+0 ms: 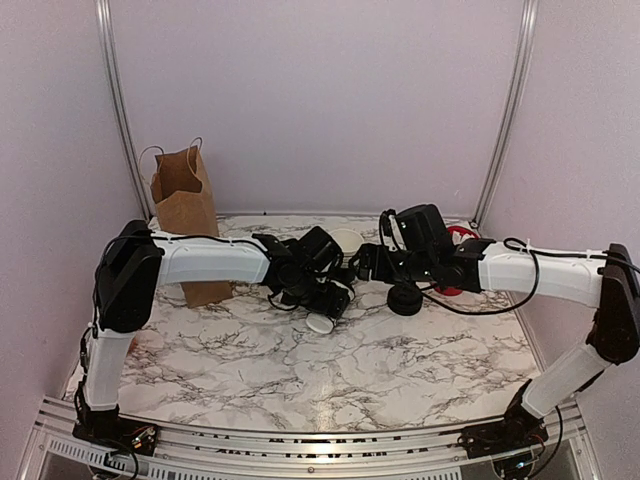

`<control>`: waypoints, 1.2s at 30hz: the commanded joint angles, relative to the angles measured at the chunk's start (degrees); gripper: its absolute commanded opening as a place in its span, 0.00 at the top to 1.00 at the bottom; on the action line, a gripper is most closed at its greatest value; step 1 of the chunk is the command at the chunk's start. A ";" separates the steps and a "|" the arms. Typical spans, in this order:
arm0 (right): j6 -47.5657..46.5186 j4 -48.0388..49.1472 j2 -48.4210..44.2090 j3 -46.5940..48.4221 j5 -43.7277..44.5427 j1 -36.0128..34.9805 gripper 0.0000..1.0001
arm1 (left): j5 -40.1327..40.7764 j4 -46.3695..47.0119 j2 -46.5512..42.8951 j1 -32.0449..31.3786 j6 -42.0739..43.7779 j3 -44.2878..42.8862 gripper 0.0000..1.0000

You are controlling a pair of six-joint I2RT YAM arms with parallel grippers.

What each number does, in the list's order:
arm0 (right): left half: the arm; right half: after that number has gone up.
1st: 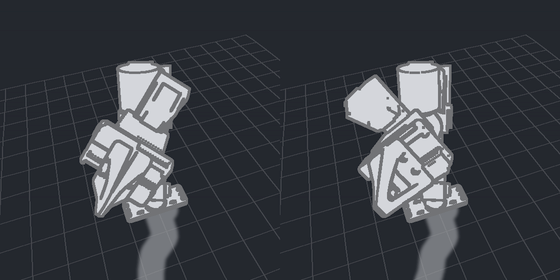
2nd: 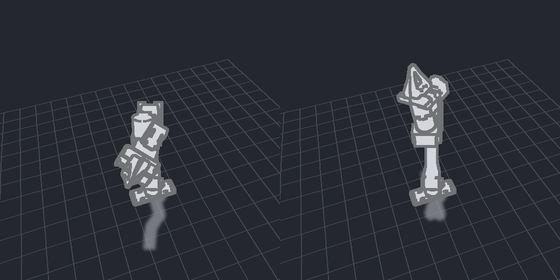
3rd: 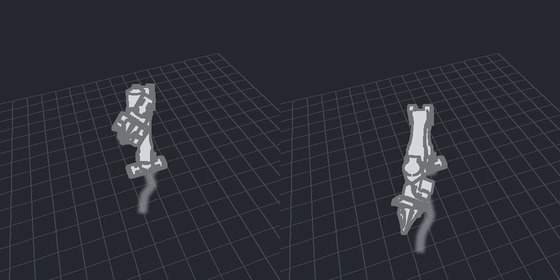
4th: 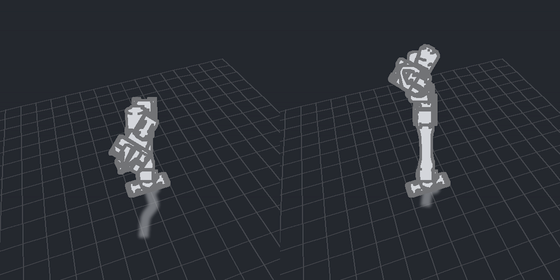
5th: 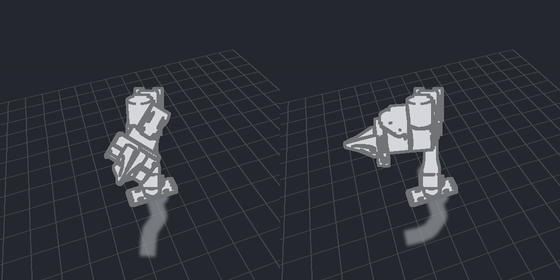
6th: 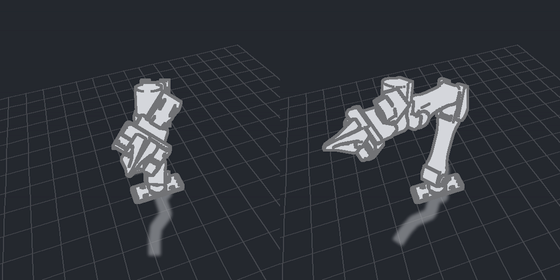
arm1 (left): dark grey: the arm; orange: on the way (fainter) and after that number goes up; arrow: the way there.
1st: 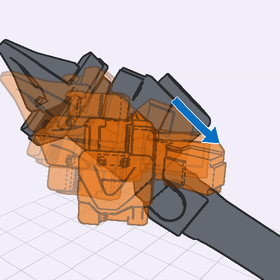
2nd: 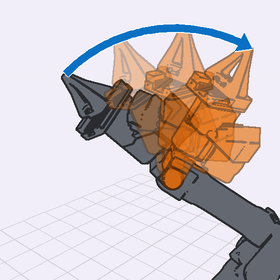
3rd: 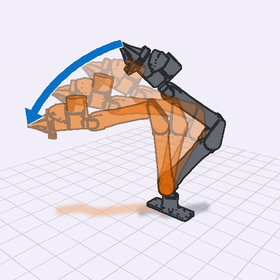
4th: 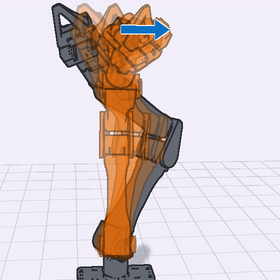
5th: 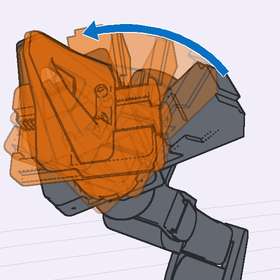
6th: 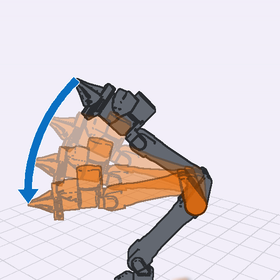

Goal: Pack the takeout coffee

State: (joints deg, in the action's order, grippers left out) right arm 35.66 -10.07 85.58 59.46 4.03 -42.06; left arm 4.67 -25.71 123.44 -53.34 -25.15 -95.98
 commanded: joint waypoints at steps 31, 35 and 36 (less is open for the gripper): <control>-23.15 -5.17 -11.01 8.52 -25.03 4.01 0.23 | -18.51 47.88 -29.90 -0.68 4.75 39.57 0.41; -28.39 0.60 -17.82 4.31 -18.46 0.28 0.30 | -23.88 52.19 -32.69 0.32 0.60 40.97 0.41; -30.92 1.33 -19.14 3.32 -14.63 -2.01 0.31 | -24.89 52.85 -33.32 0.42 -0.15 41.04 0.41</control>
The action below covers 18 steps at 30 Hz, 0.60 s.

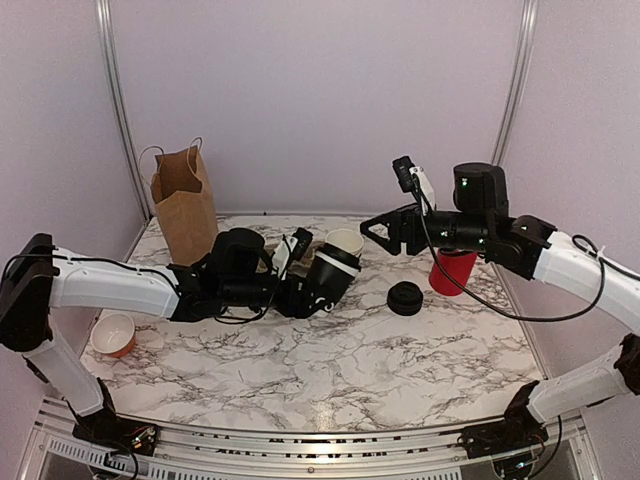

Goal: Pack the takeout coffee

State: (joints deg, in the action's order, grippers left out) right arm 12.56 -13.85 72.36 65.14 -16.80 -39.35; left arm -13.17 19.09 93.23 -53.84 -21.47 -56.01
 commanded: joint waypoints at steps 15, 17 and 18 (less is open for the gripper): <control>-35.38 22.40 -15.78 -15.46 24.13 -18.21 0.52 | -17.76 8.31 -12.73 4.18 -6.07 1.64 0.41; -38.07 24.72 -16.62 -16.31 22.46 -18.39 0.52 | -18.58 7.20 -12.96 4.19 -5.42 1.44 0.41; -38.72 25.54 -16.85 -16.37 21.76 -18.37 0.52 | -19.02 6.62 -13.01 4.21 -4.98 1.36 0.41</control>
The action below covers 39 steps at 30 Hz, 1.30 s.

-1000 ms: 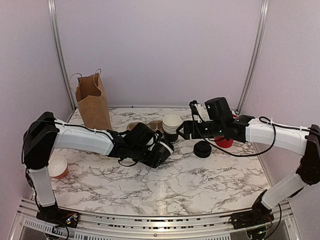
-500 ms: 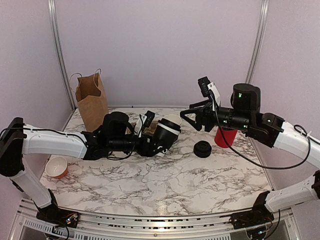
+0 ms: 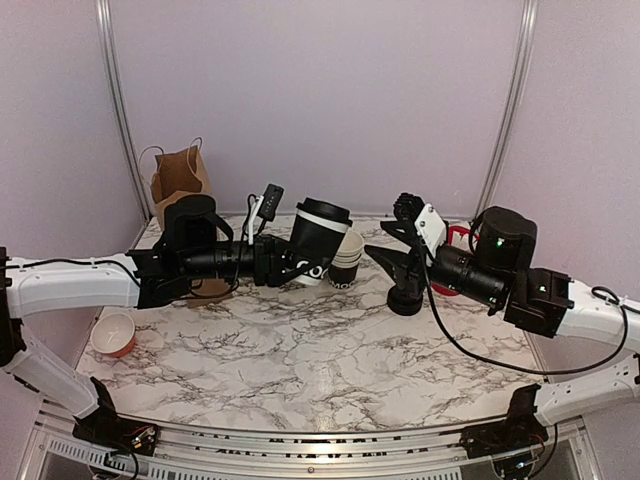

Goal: Pack the takeout coffee

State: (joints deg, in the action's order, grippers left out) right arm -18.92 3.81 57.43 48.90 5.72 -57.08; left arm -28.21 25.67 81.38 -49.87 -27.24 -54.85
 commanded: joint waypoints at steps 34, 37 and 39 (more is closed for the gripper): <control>-16.29 -1.45 9.47 9.48 5.66 -7.76 0.90 | -9.58 -3.96 -1.94 -0.22 2.55 -2.48 0.39; -17.16 -0.36 10.19 9.14 8.77 -8.21 0.90 | -9.75 -4.01 -1.84 -0.49 2.42 -3.04 0.39; -18.00 0.54 10.25 8.51 10.25 -8.52 0.85 | -9.76 -3.96 -1.93 -0.58 2.33 -3.19 0.39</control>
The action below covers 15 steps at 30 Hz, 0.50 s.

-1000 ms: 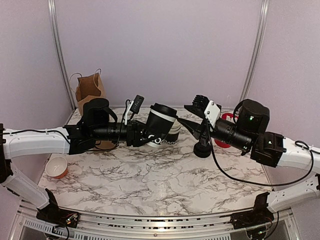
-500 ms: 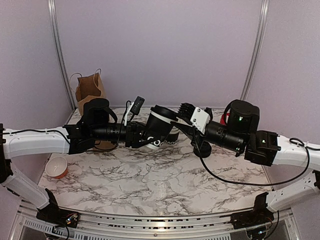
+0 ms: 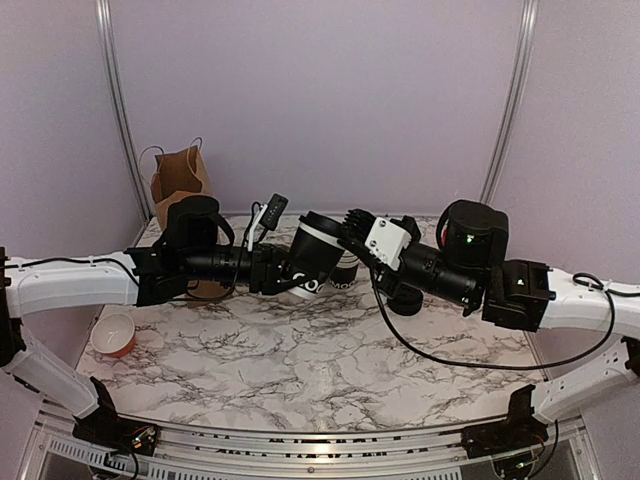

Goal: Pack the takeout coffee

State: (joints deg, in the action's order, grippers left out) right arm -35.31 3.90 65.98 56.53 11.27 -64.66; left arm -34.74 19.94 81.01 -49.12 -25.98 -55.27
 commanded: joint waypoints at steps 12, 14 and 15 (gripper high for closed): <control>-6.35 5.21 4.40 -0.39 13.26 -4.53 1.00 | -1.68 2.61 -2.50 -1.75 -0.45 -4.38 0.39; -6.16 6.17 5.10 -0.37 13.87 -5.32 1.00 | -0.14 3.66 -2.69 -1.89 -1.35 -4.56 0.39; -5.68 6.45 5.39 -0.31 13.76 -5.47 1.00 | 0.08 4.38 -2.70 -1.98 -1.76 -4.77 0.39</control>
State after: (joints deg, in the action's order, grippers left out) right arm -40.75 9.87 68.66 56.40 22.24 -69.01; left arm -32.36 18.59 80.97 -49.12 -27.68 -56.51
